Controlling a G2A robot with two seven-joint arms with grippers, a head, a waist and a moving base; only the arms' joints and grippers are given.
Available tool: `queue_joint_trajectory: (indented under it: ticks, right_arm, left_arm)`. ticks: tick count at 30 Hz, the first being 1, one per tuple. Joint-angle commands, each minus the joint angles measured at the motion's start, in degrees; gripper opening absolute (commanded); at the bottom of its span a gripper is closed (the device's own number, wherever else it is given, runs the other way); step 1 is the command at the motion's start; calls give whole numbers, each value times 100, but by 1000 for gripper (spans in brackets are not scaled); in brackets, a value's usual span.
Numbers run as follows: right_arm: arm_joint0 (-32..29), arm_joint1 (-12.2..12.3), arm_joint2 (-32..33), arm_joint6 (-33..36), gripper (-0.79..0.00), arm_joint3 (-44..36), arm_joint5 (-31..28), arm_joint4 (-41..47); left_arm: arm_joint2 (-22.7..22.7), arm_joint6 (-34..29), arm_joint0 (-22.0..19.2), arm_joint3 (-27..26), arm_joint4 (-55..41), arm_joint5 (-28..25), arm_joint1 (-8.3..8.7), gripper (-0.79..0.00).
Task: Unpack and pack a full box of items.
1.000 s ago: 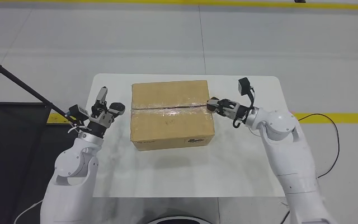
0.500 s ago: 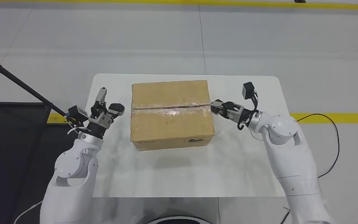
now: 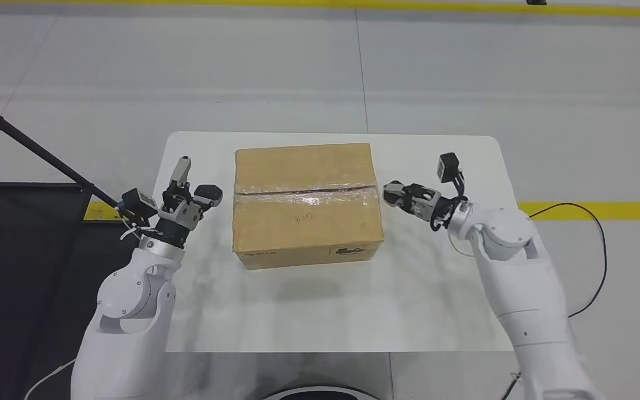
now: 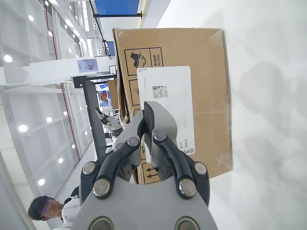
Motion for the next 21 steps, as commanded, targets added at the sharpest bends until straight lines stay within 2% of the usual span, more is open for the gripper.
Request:
queue_joint_trajectory:
  ticks: [1,4,11,12,13,14,19,20,21]
  right_arm:
    - [10,12,53,-55,-785,103,-49,50]
    - [-25,38,173,-219,-785,181,-215,89]
    - [-367,138,673,-669,-785,235,-1047,249]
    - [-427,147,730,-791,-656,207,-1133,254]
    - [-490,157,778,-924,-219,167,-1220,222]
    - [-532,164,804,-999,0,140,-1271,188]
    - [-532,164,804,-999,0,140,-1271,188]
    - [-533,164,804,-1000,-516,139,-1272,187]
    - [-532,164,804,-998,-458,139,-1271,188]
  left_arm:
    - [-12,7,2,-12,-8,-4,2,0]
    - [-51,16,7,-22,-51,-35,5,0]
    - [-236,-2,-4,59,-174,-34,25,0]
    - [-270,-14,-2,72,-192,-31,30,0]
    - [-301,-32,1,85,-202,-32,34,0]
    - [-331,-60,4,99,-215,-26,39,0]
    - [-412,-249,21,104,-304,-15,57,0]
    - [-413,-245,20,106,-300,-14,57,-1]
    - [-415,-256,21,104,-306,-14,57,-1]
